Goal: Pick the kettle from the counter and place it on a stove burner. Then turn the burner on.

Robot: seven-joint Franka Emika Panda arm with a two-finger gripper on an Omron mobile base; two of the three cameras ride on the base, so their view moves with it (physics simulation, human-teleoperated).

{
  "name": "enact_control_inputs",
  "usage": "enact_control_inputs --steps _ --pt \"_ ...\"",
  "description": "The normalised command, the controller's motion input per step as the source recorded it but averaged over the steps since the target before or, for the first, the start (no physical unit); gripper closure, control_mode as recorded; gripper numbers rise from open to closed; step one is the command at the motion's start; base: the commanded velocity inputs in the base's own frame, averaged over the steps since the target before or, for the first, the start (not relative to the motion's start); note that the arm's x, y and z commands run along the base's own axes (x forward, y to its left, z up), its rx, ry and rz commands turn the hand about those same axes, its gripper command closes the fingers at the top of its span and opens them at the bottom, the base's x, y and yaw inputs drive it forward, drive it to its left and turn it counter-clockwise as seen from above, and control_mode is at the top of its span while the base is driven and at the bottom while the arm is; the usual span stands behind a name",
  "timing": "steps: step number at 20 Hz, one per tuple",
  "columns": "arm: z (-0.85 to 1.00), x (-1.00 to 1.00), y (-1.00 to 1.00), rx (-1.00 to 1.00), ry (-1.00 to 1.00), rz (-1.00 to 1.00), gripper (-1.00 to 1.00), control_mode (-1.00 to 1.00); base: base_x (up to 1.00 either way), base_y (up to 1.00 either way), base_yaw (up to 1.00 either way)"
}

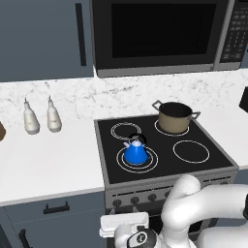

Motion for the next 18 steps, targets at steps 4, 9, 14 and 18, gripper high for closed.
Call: enact_control_inputs --steps 4,9,14,18 --pt "-0.14 0.09 0.0 0.0 0.0 0.0 -1.0 -1.0 0.0 0.0 0.0" --pt "-0.09 0.08 -0.04 0.0 0.0 0.0 -1.0 -1.0 0.0 0.0 0.0" --pt "-0.14 0.07 -0.04 0.0 0.0 0.01 -1.0 -1.0 0.0 0.0 0.0" --pt "-0.19 0.06 0.0 0.0 0.0 0.0 -1.0 -1.0 0.0 0.0 0.0"
